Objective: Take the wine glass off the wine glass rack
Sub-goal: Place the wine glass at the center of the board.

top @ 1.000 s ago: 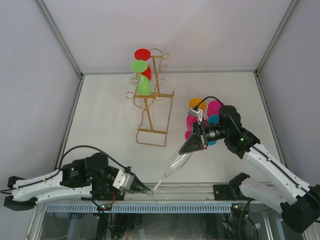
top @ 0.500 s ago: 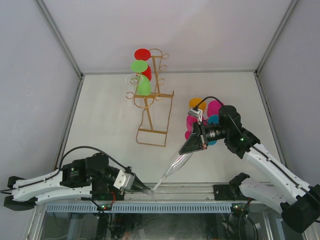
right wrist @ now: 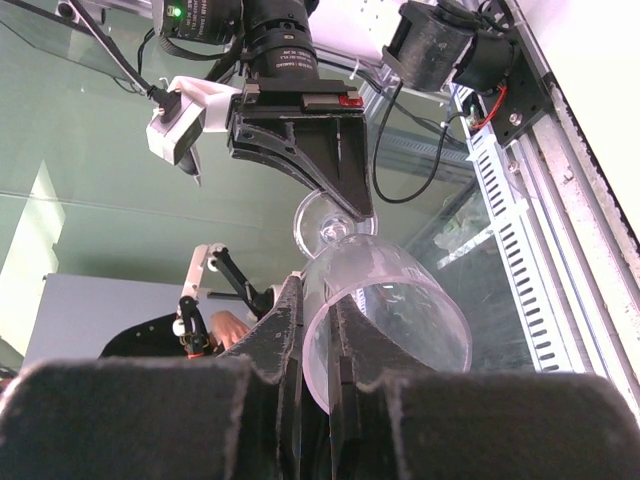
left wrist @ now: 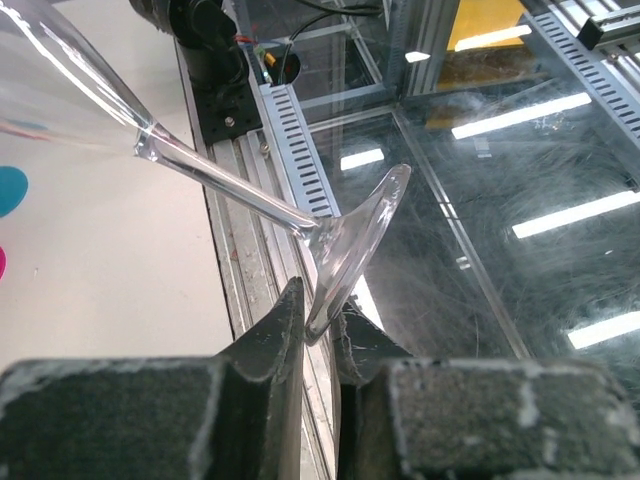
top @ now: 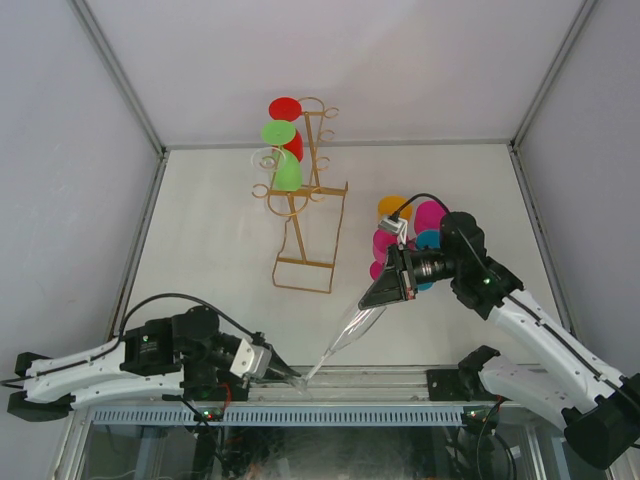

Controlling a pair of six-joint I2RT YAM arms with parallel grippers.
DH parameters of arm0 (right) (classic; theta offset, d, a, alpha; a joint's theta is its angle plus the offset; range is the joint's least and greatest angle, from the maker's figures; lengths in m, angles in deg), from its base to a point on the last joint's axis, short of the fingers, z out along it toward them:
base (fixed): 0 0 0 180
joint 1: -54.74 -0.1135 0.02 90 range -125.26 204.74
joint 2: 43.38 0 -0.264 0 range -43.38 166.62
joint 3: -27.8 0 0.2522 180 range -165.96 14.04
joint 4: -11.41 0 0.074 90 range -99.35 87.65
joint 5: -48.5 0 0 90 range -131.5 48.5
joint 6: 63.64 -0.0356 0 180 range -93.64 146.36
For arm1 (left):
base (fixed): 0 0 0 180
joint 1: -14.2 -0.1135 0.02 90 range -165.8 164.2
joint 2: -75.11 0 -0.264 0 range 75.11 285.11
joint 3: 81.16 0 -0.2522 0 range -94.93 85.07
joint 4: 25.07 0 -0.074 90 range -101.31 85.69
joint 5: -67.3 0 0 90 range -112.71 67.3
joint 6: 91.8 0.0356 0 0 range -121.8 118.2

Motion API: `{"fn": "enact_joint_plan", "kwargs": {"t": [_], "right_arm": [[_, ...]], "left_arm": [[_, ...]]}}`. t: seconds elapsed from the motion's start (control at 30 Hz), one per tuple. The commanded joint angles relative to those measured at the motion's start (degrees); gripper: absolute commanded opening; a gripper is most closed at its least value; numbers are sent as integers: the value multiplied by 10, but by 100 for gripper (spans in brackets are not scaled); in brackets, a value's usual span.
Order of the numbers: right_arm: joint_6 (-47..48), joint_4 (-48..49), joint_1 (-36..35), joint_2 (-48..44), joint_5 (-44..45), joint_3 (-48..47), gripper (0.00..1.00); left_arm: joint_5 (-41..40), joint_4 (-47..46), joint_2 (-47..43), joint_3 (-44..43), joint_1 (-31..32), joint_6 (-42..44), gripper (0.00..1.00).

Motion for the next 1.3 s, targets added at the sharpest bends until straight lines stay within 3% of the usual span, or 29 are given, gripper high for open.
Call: {"fn": "enact_joint_plan", "kwargs": {"t": [0.0,0.43,0.6,0.7,0.8,1.03,1.27], "right_arm": [[12,18,-9,-14,21,-5,0],[11,19,-9,-19,27,-5,0],[32,-15,-3,-28,65,-23,0],[110,-128,-3,-32,136,-87,0],[164,-221,-4,-28,207,-137,0],[195,-287,-38,-47,352,-163,0],[220,-373,-138,-54,593,-208,0]], "left_arm": [[-67,6,18,-36,-5,-27,15],[-75,12,19,-43,-5,-24,23],[-147,10,5,-40,-5,-29,59],[-288,-10,-17,-30,-5,-68,80],[-318,-24,-42,-18,-5,-68,99],[-358,-43,-46,-1,-5,-130,100],[-447,-129,-36,17,-5,-221,100]]}}
